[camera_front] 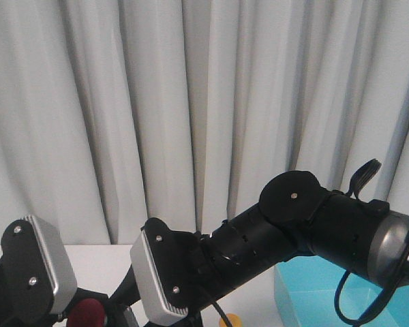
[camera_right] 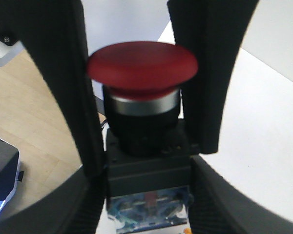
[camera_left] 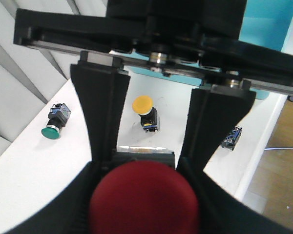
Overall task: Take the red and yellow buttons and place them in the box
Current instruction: 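Bring the right gripper to the left gripper and take the red button, then carry the red button over the blue box and release it with the right gripper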
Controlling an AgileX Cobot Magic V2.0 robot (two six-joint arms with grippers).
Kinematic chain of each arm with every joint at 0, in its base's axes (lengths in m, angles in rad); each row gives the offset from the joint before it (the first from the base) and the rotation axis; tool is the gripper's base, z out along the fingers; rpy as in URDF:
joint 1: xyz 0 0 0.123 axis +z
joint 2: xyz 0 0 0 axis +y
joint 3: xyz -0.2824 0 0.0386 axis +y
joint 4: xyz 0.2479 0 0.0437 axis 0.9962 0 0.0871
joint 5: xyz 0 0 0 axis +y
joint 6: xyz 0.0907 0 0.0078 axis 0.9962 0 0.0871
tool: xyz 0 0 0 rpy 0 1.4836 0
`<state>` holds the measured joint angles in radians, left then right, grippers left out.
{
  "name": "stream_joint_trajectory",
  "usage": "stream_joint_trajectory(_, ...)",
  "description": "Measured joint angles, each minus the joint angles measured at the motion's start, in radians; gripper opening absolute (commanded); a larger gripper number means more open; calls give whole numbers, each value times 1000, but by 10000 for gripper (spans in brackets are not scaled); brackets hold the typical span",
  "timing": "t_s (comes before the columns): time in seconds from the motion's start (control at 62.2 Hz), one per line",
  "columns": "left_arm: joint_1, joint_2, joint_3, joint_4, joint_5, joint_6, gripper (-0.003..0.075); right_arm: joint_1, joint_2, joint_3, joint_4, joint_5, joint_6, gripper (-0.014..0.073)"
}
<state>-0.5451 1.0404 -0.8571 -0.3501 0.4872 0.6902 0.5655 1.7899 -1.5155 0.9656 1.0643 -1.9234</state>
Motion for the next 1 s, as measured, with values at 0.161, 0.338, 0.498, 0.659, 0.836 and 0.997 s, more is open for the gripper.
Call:
stream_joint_trajectory(0.161, 0, 0, 0, 0, 0, 0, 230, 0, 0, 0, 0, 0, 0, 212)
stream_joint_trajectory(0.338, 0, 0, 0, 0, 0, 0, 230, 0, 0, -1, 0, 0, 0, 213)
stream_joint_trajectory(0.498, 0, 0, 0, 0, 0, 0, 259, 0, 0, -1, 0, 0, 0, 213)
stream_joint_trajectory(0.659, 0, 0, 0, 0, 1, 0, 415, 0, 0, -1, 0, 0, 0, 213)
stream_joint_trajectory(0.836, 0, 0, 0, 0, 0, 0, 583, 0, 0, -1, 0, 1, 0, 213)
stream_joint_trajectory(0.997, 0, -3, 0, 0, 0, -1, 610, 0, 0, -1, 0, 1, 0, 213)
